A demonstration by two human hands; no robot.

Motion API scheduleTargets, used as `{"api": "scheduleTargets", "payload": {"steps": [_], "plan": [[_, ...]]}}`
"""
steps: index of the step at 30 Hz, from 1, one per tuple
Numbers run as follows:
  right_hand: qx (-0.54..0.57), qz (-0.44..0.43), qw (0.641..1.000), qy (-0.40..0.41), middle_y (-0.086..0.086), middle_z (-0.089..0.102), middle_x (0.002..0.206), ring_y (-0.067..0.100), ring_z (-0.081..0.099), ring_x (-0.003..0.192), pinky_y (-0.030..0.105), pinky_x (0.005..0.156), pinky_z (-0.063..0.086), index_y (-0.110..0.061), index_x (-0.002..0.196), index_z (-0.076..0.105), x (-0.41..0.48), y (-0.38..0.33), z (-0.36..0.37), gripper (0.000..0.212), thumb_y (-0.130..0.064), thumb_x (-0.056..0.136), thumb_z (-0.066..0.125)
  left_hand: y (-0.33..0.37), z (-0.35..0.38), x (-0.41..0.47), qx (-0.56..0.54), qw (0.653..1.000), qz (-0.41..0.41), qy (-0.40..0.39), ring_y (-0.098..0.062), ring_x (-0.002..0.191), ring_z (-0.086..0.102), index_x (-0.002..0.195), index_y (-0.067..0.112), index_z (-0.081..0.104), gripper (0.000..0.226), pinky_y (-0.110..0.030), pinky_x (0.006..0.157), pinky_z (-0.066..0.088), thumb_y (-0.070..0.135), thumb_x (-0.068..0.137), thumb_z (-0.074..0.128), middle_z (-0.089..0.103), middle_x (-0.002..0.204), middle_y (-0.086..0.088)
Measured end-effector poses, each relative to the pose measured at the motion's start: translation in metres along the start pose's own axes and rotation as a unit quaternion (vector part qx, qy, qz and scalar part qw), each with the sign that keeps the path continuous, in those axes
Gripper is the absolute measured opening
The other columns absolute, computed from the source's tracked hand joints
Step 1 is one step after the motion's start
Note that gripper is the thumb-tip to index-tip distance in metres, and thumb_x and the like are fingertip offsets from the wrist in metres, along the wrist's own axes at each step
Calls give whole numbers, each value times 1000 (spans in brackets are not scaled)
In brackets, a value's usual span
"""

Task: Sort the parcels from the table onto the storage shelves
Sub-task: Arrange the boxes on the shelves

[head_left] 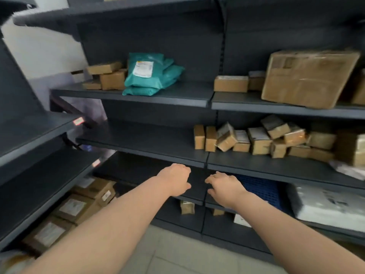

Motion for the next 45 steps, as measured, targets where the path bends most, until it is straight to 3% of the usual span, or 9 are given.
{"api": "scheduleTargets", "payload": {"steps": [6, 11, 16, 21, 27, 31, 36, 40, 45], "plan": [[31, 165, 986, 4, 3, 44, 144, 24, 29, 140, 43, 105, 31, -22, 139, 44, -108, 148, 6, 40, -32, 99, 43, 169, 9, 60, 47, 988, 142, -31, -27, 131, 40, 140, 12, 43, 51, -45, 105, 40, 37, 96, 52, 44, 144, -8], [44, 300, 953, 27, 3, 51, 133, 23, 44, 125, 40, 98, 38, -23, 134, 47, -211, 238, 10, 39, -33, 97, 44, 309, 20, 92, 84, 958, 270, -57, -27, 125, 46, 136, 13, 46, 47, -47, 100, 44, 38, 97, 52, 48, 140, -9], [48, 418, 907, 31, 2, 53, 129, 24, 46, 123, 40, 94, 40, -25, 129, 51, -310, 311, 22, 36, -34, 95, 43, 443, 35, 98, 102, 916, 382, -72, -29, 114, 53, 127, 13, 51, 42, -38, 81, 45, 40, 94, 53, 54, 131, -9], [54, 504, 861, 37, -1, 55, 126, 23, 49, 120, 39, 91, 44, -30, 128, 53, -374, 381, 24, 36, -35, 93, 46, 550, 44, 106, 98, 881, 453, -93, -31, 121, 51, 135, 16, 48, 48, -40, 93, 44, 40, 93, 55, 53, 134, -10], [57, 605, 794, 21, 2, 55, 127, 26, 51, 120, 40, 91, 41, -27, 126, 54, -435, 445, 26, 34, -37, 95, 44, 661, 47, 143, 106, 841, 516, -123, -27, 131, 45, 145, 18, 39, 57, -40, 104, 41, 40, 95, 53, 45, 146, -7], [51, 675, 735, 36, 1, 55, 125, 26, 51, 119, 39, 88, 40, -23, 120, 55, -503, 478, 19, 28, -30, 94, 45, 737, 46, 153, 94, 819, 551, -129, -28, 124, 50, 143, 21, 41, 54, -41, 98, 45, 42, 95, 53, 49, 141, -6], [82, 747, 658, 48, 2, 52, 132, 26, 50, 120, 39, 89, 41, -26, 129, 52, -584, 495, 26, 38, -40, 94, 45, 823, 66, 118, 97, 761, 626, -141, -27, 121, 52, 140, 23, 43, 52, -39, 91, 46, 43, 94, 55, 51, 138, -5], [90, 785, 607, 90, -1, 50, 137, 24, 48, 124, 40, 94, 40, -30, 134, 49, -640, 508, 29, 40, -42, 96, 45, 887, 78, 79, 118, 709, 682, -138, -27, 130, 46, 145, 22, 39, 55, -41, 99, 43, 42, 95, 54, 47, 145, -5], [96, 817, 559, 107, 2, 54, 132, 26, 50, 120, 41, 92, 40, -28, 133, 49, -709, 541, 36, 40, -42, 96, 45, 959, 86, 47, 129, 690, 699, -134, -25, 133, 43, 147, 20, 37, 55, -43, 106, 40, 38, 97, 53, 44, 147, -4]]}}
Point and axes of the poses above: each hand's wrist, its own x-axis towards the middle knuckle, its own z-axis out of the palm, y = z × x, the point moved 7 cm from there along x, towards the middle knuckle
